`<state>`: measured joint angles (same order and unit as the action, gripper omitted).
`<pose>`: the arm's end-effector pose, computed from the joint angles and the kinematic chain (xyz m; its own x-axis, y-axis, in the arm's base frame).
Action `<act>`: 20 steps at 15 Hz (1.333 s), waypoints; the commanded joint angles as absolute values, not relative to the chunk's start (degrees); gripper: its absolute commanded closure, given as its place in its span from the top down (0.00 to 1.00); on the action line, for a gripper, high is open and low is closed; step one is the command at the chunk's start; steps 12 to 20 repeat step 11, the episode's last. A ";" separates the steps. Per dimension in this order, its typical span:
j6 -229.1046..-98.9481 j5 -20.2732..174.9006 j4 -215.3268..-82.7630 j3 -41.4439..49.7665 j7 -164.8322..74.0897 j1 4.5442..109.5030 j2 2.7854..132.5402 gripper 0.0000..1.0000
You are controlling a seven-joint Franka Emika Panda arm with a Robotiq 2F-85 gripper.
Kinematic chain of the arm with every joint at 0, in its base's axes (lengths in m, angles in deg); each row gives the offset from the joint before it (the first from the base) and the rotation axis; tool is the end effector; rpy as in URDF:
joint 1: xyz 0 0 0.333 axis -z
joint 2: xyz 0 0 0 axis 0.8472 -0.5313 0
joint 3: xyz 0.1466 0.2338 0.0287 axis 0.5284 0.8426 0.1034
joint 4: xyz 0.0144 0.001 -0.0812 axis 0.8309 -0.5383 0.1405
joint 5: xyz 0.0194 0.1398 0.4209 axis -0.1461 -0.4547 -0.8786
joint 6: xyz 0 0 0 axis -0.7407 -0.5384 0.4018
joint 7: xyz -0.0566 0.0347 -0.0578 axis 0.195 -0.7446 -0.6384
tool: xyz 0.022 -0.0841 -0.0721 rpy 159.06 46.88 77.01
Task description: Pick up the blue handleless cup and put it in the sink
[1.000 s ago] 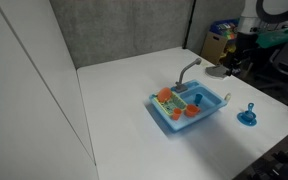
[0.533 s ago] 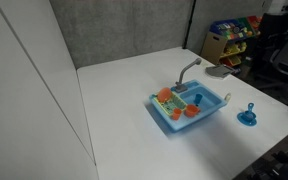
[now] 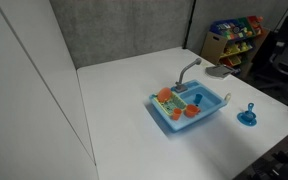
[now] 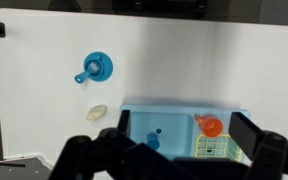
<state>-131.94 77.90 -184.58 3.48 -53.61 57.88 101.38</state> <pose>0.5024 -0.0464 0.4205 0.9894 0.0041 -0.1455 0.0077 -0.9997 0.0242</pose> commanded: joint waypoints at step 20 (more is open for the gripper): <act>-126.38 76.77 -185.83 3.78 -56.09 58.68 111.28 1.00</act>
